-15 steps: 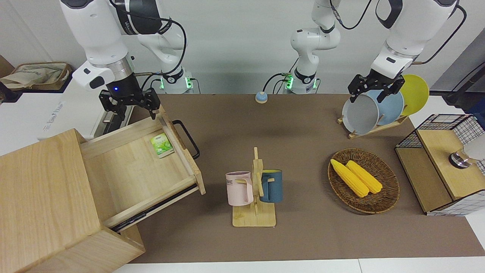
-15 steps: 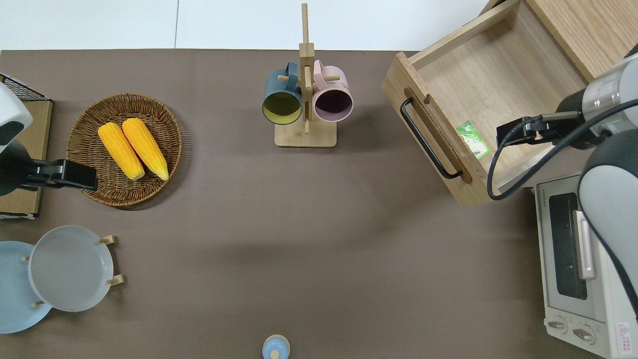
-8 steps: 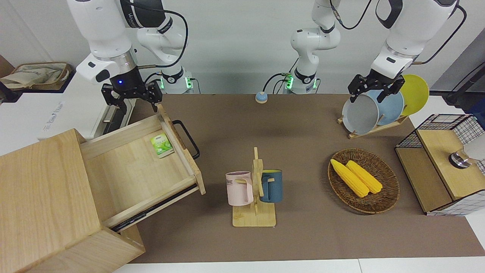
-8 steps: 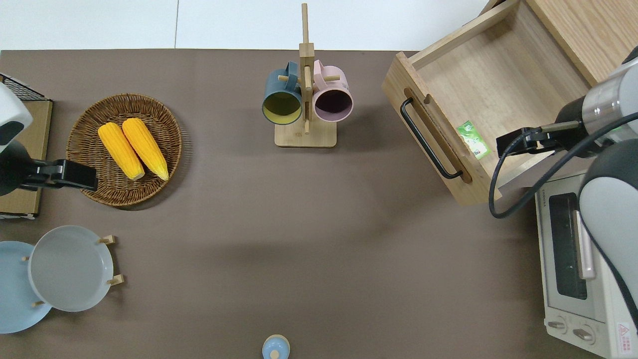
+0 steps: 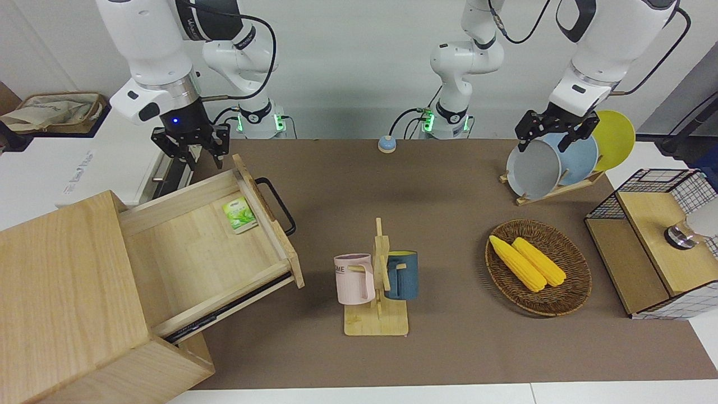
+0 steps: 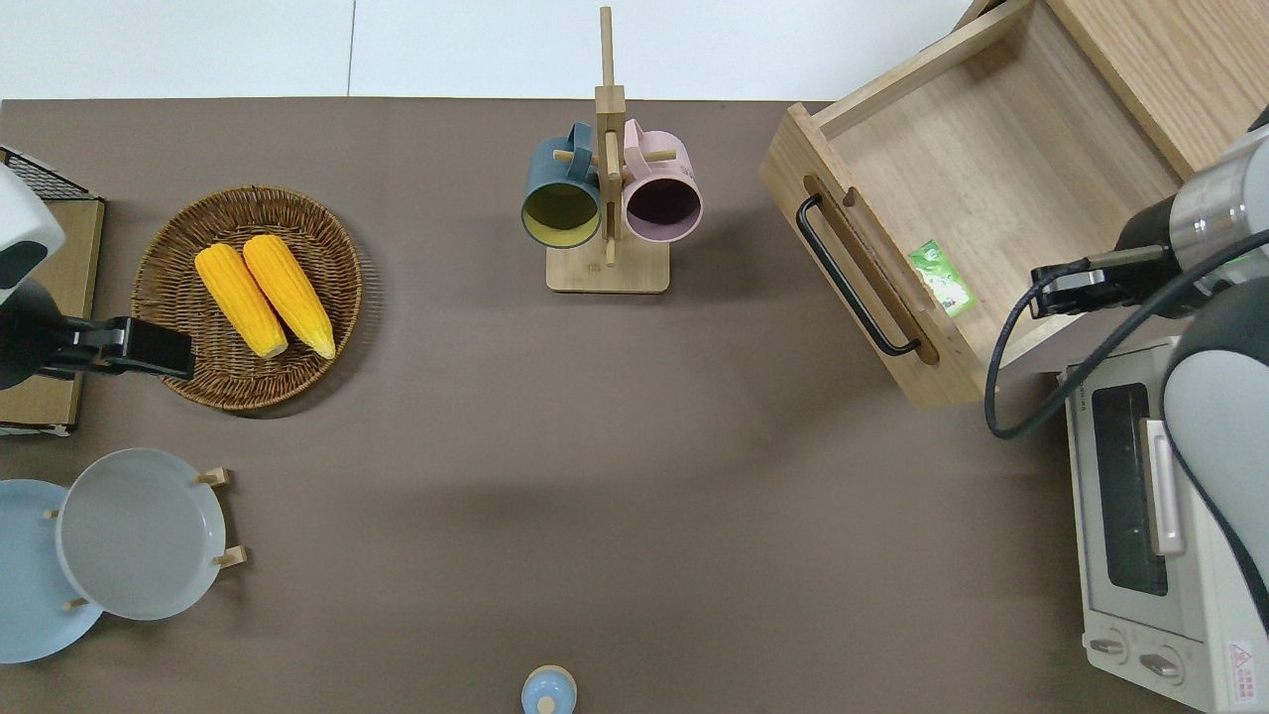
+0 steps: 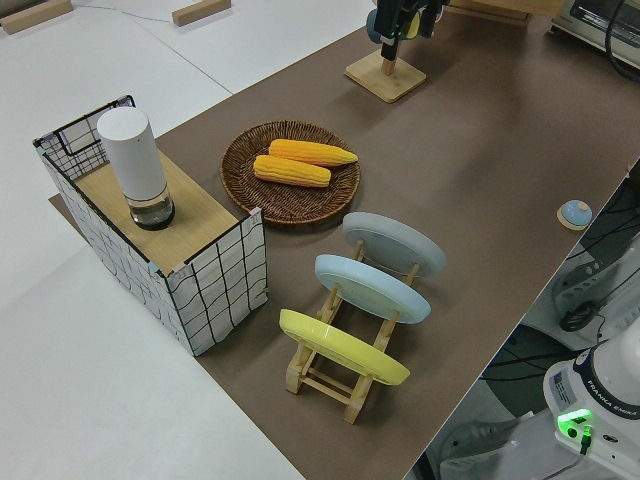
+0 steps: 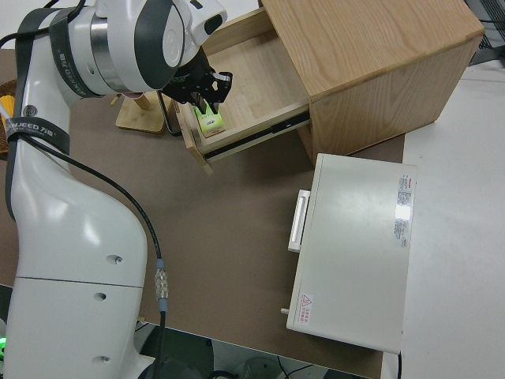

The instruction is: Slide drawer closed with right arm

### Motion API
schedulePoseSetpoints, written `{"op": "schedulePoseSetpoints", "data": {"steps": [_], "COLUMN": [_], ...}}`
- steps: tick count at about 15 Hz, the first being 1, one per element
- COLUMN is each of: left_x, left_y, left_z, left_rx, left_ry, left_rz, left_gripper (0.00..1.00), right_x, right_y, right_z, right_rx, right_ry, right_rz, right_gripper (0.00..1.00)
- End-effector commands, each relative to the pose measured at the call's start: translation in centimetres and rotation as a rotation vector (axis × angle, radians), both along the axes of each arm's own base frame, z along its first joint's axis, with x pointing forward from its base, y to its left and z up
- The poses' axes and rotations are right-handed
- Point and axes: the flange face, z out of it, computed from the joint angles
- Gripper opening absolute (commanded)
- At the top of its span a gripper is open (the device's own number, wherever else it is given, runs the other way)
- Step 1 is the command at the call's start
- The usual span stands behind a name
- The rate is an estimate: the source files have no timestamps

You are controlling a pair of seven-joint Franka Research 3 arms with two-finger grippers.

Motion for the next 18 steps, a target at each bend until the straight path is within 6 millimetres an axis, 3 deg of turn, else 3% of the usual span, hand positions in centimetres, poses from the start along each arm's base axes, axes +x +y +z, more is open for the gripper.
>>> {"op": "schedulePoseSetpoints", "data": {"steps": [1, 5, 11, 15, 18], "left_x": [0.2, 0.2, 0.2, 0.2, 0.2], "left_y": [0.1, 0.1, 0.1, 0.1, 0.1], "left_z": [0.4, 0.3, 0.3, 0.4, 0.4], "left_rx": [0.016, 0.016, 0.016, 0.016, 0.016], "left_ry": [0.005, 0.006, 0.006, 0.005, 0.005], "left_rz": [-0.012, -0.012, -0.012, -0.012, -0.012], "left_gripper": [0.99, 0.99, 0.99, 0.99, 0.99], "right_x": [-0.6, -0.7, -2.1, -3.0, -4.0], "right_y": [-0.5, -0.5, 0.4, 3.6, 8.1], "right_z": [0.4, 0.9, 5.3, 6.9, 7.2], "right_rx": [-0.003, -0.003, 0.0, 0.008, 0.022], "right_ry": [0.007, -0.004, -0.104, -0.147, -0.161], "right_rz": [0.034, 0.026, -0.007, -0.004, -0.075], "right_gripper": [0.0, 0.0, 0.0, 0.0, 0.0]}}
